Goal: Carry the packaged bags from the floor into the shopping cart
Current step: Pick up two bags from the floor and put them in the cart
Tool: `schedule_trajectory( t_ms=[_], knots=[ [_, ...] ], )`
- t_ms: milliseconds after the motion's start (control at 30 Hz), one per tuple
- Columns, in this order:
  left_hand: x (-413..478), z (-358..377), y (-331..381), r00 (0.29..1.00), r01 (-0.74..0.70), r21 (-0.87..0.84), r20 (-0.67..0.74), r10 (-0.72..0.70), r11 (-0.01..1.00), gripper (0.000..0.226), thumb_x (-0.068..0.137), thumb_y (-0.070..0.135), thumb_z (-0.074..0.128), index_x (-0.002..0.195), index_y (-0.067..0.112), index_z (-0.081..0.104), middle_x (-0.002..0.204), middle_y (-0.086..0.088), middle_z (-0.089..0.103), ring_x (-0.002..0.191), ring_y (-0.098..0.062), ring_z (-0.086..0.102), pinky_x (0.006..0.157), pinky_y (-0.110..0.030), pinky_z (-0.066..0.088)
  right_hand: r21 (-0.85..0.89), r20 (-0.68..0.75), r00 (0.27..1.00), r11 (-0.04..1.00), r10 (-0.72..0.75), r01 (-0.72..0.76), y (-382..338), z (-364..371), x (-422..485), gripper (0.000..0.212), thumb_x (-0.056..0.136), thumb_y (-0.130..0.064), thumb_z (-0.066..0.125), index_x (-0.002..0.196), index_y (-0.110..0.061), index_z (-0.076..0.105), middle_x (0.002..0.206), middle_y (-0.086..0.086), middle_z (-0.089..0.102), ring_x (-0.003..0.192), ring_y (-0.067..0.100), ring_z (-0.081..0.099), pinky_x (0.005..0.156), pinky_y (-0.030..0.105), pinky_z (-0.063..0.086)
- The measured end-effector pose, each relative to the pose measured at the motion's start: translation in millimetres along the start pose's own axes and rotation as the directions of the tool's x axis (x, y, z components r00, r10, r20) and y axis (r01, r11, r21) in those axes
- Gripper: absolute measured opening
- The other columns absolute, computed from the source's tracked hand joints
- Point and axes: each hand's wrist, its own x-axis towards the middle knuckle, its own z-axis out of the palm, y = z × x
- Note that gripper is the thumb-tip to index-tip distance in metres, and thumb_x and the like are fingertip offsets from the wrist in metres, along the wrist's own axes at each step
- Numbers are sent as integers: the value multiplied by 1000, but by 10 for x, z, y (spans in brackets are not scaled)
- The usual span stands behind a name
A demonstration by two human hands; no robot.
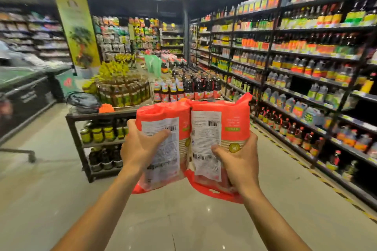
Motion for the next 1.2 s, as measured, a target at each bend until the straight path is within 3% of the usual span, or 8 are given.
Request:
schedule_trajectory(
  t_ms=[133, 233, 300, 467, 567, 667, 900, 1200],
  knots=[
    [305, -524, -257, 991, 53, 50, -125, -46, 997, 70, 70, 51, 89, 116, 23, 44, 97, 12, 60, 96, -23, 64, 83, -44, 53, 42, 109, 993, 999, -36, 32, -229, 688, -50, 84, 48, -61, 82, 120, -40, 44, 111, -11, 67, 98, 14, 69, 86, 49, 59],
    [550, -955, -458, 978, 75, 93, -199, -55, 993, 70, 70, 51, 89, 118, 24, 45, 100, 10, 60, 96, -22, 63, 82, -41, 52, 62, 182, 981, 996, -70, 60, -418, 1238, -132, 83, 54, -50, 88, 124, -36, 46, 109, -11, 67, 96, 13, 69, 85, 47, 59],
    [687, -1256, -596, 965, 102, 116, -252, -70, 988, 68, 69, 52, 89, 115, 27, 45, 103, 9, 62, 98, -23, 64, 89, -47, 55, 72, 240, 967, 995, -89, 73, -546, 1603, -210, 81, 59, -44, 91, 124, -36, 45, 110, -8, 66, 98, 16, 68, 85, 45, 58],
    [918, -2055, -954, 922, 170, 124, -370, -113, 978, 71, 65, 55, 89, 116, 27, 48, 104, 10, 65, 99, -23, 67, 91, -48, 55, 121, 369, 917, 986, -149, 112, -852, 2509, -445, 93, 49, -60, 81, 130, -38, 41, 117, -5, 63, 108, 22, 64, 91, 51, 55],
    [982, -2521, -1148, 883, 200, 123, -453, -125, 972, 77, 58, 62, 87, 116, 28, 49, 108, 9, 68, 100, -21, 68, 92, -49, 55, 157, 456, 875, 982, -164, 103, -1057, 2975, -631, 91, 50, -59, 81, 129, -39, 40, 117, -7, 62, 106, 19, 64, 92, 50, 55],
    [1021, -2896, -1309, 846, 235, 151, -519, -125, 960, 68, 67, 53, 90, 115, 31, 47, 107, 12, 66, 101, -20, 65, 96, -48, 52, 191, 531, 828, 978, -178, 87, -1184, 3380, -830, 89, 54, -54, 84, 129, -40, 40, 117, -9, 61, 105, 17, 65, 91, 50, 56],
    [1183, -3424, -1721, 753, 344, 196, -642, -145, 918, 70, 71, 55, 87, 124, 31, 49, 112, 12, 65, 103, -21, 64, 96, -46, 51, 251, 639, 738, 966, -217, 67, -1297, 4213, -1100, 87, 51, -61, 80, 126, -44, 40, 116, -11, 62, 104, 13, 65, 88, 48, 58],
    [1894, -3689, -2157, 683, 424, 179, -707, -183, 888, 70, 71, 54, 86, 124, 31, 48, 117, 7, 69, 106, -25, 67, 94, -46, 53, 289, 729, 641, 957, -240, 29, -1364, 5399, -904, 82, 58, -48, 88, 125, -40, 41, 117, -9, 60, 105, 13, 64, 91, 48, 57]
  ],
)
